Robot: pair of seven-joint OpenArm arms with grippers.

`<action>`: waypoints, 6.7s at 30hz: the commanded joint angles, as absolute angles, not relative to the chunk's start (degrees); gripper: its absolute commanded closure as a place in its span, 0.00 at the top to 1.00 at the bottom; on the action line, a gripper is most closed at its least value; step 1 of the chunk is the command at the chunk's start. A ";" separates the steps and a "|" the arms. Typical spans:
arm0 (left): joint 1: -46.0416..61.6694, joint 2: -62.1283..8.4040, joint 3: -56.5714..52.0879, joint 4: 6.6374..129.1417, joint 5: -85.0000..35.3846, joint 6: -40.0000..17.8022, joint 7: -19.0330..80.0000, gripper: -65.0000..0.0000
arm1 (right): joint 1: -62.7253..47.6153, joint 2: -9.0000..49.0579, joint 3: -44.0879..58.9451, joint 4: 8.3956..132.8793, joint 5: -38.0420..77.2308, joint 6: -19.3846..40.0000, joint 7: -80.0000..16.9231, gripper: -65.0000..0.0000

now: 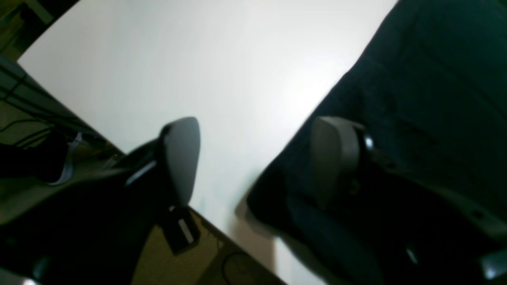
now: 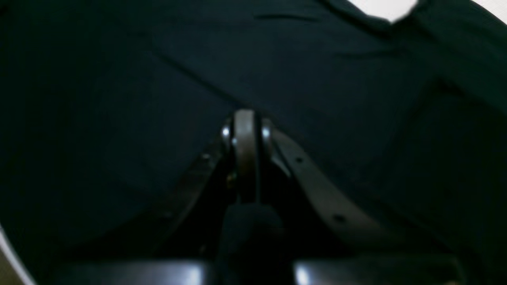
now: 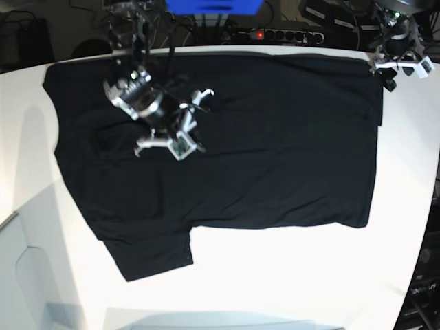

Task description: Fold the T-shirt properly

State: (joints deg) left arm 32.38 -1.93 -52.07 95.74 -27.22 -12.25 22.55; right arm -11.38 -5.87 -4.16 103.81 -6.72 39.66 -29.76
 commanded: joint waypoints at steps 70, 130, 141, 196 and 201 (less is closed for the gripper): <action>30.64 -4.18 -52.44 96.66 -27.65 -12.26 21.49 0.66 | -19.47 4.44 7.08 110.64 -6.02 37.32 -28.18 0.00; -40.13 -25.54 8.13 16.75 -28.00 -11.65 0.84 0.66 | 31.78 14.64 11.65 41.63 -5.67 22.81 -12.09 0.53; -41.89 -25.89 8.22 16.31 -27.65 -11.56 0.92 0.66 | 30.37 14.55 11.65 41.54 -5.67 22.81 -12.09 0.53; -39.08 -25.45 8.48 12.26 -27.82 -12.00 1.19 0.00 | 34.33 12.62 15.34 26.86 -6.02 22.99 1.01 0.00; -38.29 -25.45 8.13 12.79 -28.18 -12.09 1.19 0.00 | 34.42 12.70 15.08 29.05 -5.58 23.08 0.92 0.00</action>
State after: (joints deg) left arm -37.65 -24.77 8.16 12.60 -28.42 -12.23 -0.95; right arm 32.99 12.21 15.03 28.27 -5.61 23.05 0.75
